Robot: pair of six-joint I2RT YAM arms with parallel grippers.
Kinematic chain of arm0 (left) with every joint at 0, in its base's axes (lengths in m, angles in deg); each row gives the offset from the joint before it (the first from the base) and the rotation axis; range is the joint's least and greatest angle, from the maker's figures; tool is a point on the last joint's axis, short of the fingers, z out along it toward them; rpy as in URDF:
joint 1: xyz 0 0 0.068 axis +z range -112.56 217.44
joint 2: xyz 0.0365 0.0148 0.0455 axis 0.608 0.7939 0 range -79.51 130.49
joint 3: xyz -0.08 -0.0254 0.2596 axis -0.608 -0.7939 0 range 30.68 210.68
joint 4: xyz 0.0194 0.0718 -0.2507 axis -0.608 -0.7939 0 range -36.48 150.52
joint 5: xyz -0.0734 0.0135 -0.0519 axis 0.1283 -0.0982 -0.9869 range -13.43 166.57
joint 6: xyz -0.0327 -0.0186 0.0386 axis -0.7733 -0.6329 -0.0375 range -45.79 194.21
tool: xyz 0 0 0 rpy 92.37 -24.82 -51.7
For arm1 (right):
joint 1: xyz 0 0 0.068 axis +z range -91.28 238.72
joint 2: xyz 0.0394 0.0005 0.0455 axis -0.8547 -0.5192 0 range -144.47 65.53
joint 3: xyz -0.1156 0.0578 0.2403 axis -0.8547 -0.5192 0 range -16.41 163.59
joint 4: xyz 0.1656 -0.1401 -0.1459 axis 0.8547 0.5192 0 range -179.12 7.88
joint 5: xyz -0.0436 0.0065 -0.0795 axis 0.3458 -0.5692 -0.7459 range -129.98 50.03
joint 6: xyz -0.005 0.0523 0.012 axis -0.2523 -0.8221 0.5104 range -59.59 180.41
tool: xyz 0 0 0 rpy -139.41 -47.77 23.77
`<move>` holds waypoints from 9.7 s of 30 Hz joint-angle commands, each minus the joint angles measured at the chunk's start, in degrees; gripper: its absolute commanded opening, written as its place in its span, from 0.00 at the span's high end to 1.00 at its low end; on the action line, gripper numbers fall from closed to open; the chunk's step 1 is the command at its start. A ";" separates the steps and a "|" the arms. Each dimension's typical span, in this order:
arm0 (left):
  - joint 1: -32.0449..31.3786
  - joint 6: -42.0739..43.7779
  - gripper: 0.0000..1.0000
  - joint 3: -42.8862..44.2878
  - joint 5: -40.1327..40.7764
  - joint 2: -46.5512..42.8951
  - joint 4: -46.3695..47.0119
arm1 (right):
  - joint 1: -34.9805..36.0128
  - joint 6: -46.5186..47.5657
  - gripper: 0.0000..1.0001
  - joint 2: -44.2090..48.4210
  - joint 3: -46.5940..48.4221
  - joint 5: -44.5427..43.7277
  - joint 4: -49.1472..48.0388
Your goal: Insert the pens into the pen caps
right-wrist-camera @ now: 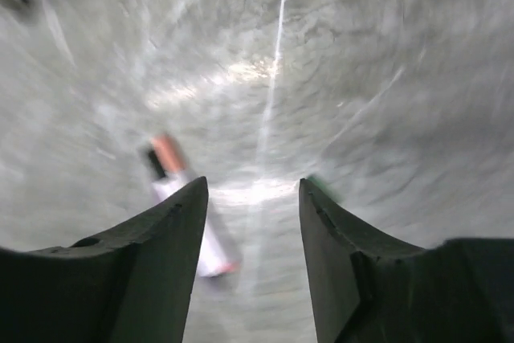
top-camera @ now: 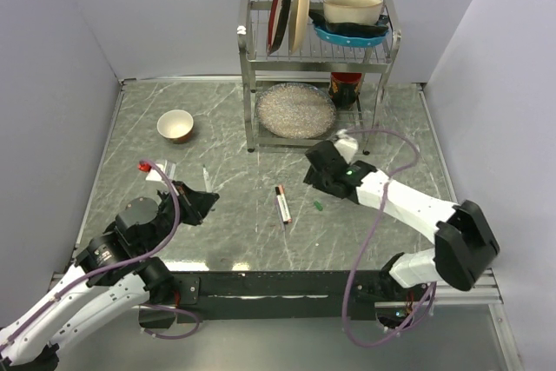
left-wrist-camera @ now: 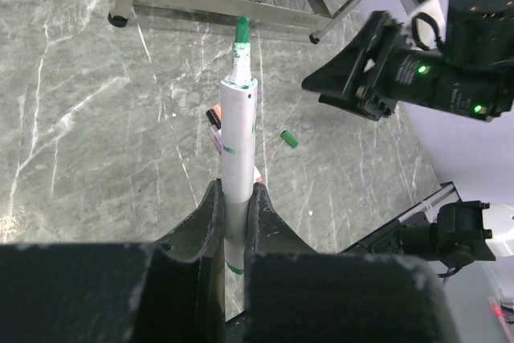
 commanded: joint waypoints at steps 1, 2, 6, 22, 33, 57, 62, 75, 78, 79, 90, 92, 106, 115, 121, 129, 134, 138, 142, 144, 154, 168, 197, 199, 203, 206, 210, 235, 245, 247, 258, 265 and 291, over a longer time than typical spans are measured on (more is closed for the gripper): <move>-0.35 0.33 0.99 1.26 1.20 -1.41 0.70 | -3.48 -36.00 0.43 1.27 3.31 1.31 10.47; -0.35 0.24 0.99 1.17 1.29 -1.50 0.79 | -4.10 -39.11 0.43 0.31 3.84 2.19 12.25; -0.61 0.15 0.99 1.17 1.46 -1.68 0.70 | -6.91 -53.52 0.46 -1.90 2.37 8.33 15.87; -2.72 -0.29 0.99 1.17 2.70 -2.38 0.26 | -9.64 -69.37 0.54 -3.92 -6.96 17.05 7.96; -3.25 -0.20 0.99 1.17 2.52 -2.47 0.26 | -9.64 -71.30 0.53 -6.29 -8.90 19.43 4.97; -5.53 -1.17 0.99 1.17 5.69 -4.05 -0.62 | -9.64 -49.09 0.74 -15.34 -2.48 8.71 15.25; -5.53 -1.43 0.99 1.52 6.30 -3.17 -1.15 | -9.73 -41.52 0.79 -15.87 -4.67 7.13 13.67; -5.62 -0.38 0.99 1.08 1.65 4.62 1.31 | -9.73 -23.69 1.00 -16.93 -6.69 11.06 1.75; -5.62 1.12 0.99 1.69 -4.84 10.68 3.51 | -9.64 -14.82 1.00 -14.74 -10.47 13.71 -5.45; -5.53 1.47 0.99 1.70 -6.43 12.19 4.12 | -9.55 -12.27 1.00 -13.86 -12.22 15.80 -7.23; -5.62 -3.97 0.99 -9.99 -24.62 25.12 30.37 | -2.17 5.33 1.00 -0.59 -21.36 15.99 -17.61; -5.53 -5.12 0.99 -12.18 -25.42 25.30 33.12 | -1.91 6.30 1.00 1.52 -22.34 16.88 -19.28; -5.62 -11.54 0.99 -21.50 -26.22 21.96 44.38 | 1.34 4.37 1.00 13.04 -22.43 23.21 -25.97; -5.53 -10.66 0.99 -21.33 -27.89 26.87 47.80 | 2.49 2.70 1.00 17.43 -20.24 27.16 -33.16; -5.62 -10.92 0.99 -20.28 -29.82 31.18 50.79 | 3.98 0.68 1.00 19.28 -19.71 28.57 -36.60; -5.62 -11.19 0.99 -19.40 -31.49 33.83 53.43 | 5.39 -0.56 1.00 20.42 -21.38 30.94 -43.10; -5.62 -10.75 0.99 -18.70 -31.84 33.83 53.08 | 6.09 -0.47 1.00 19.99 -21.29 31.03 -44.16; -5.53 -10.48 0.99 -18.34 -31.84 33.39 52.03 | 6.62 -0.20 1.00 18.85 -20.94 31.12 -44.51; -5.62 -10.39 0.99 -17.99 -31.67 33.13 51.59 | 7.14 -0.03 1.00 17.97 -20.85 30.94 -44.69; -5.62 -10.39 0.99 -17.99 -31.67 33.12 51.50 | 7.23 0.14 1.00 17.88 -20.85 31.12 -44.87; -5.62 -11.10 0.99 -18.17 -31.75 31.63 51.59 | 7.76 1.99 1.00 18.67 -20.67 30.50 -43.90; -5.53 -12.33 0.99 -18.87 -32.20 30.75 52.47 | 7.94 4.71 1.00 19.28 -19.71 29.19 -41.53; -5.62 -12.85 0.99 -19.39 -30.35 28.91 54.74 | 9.43 3.66 1.00 22.44 -30.25 42.53 -56.54; -5.62 -12.86 0.99 -20.01 -31.31 27.86 58.07 | 9.43 3.05 1.00 22.88 -32.62 44.73 -61.63; -5.62 -11.45 0.99 -20.19 -32.90 25.22 60.20 | 9.52 2.17 0.95 23.85 -34.65 49.39 -68.67; -5.53 -9.43 0.99 -18.96 -34.30 23.90 58.89 | 9.52 2.08 0.85 26.21 -34.48 49.93 -69.13; -5.62 -8.11 0.99 -18.96 -36.41 21.44 58.36 | 9.52 3.57 0.65 30.00 -30.97 47.82 -63.08; -5.62 -5.65 0.99 -20.37 -41.51 14.85 54.40 | 9.96 8.94 0.34 21.40 -9.86 46.94 -48.73; -5.62 -5.56 0.99 -20.72 -38.61 13.61 54.84 | 11.63 7.36 0.57 22.80 -14.61 45.18 -51.11; -5.62 -5.65 0.99 -20.19 -38.78 14.14 55.71 | 11.98 7.09 0.63 22.88 -15.05 45.70 -51.45; -5.53 -2.75 0.99 -15.46 -31.85 16.60 49.86 | 15.93 9.64 1.00 25.43 -22.16 48.25 -51.10; -2.02 -2.13 0.99 -11.14 -35.79 21.51 52.55 | 18.04 10.52 1.00 27.54 -26.29 48.17 -50.58; 13.00 -0.81 0.99 -3.67 -42.13 29.70 55.02 | 30.61 0.85 1.00 22.26 -29.38 40.27 -52.53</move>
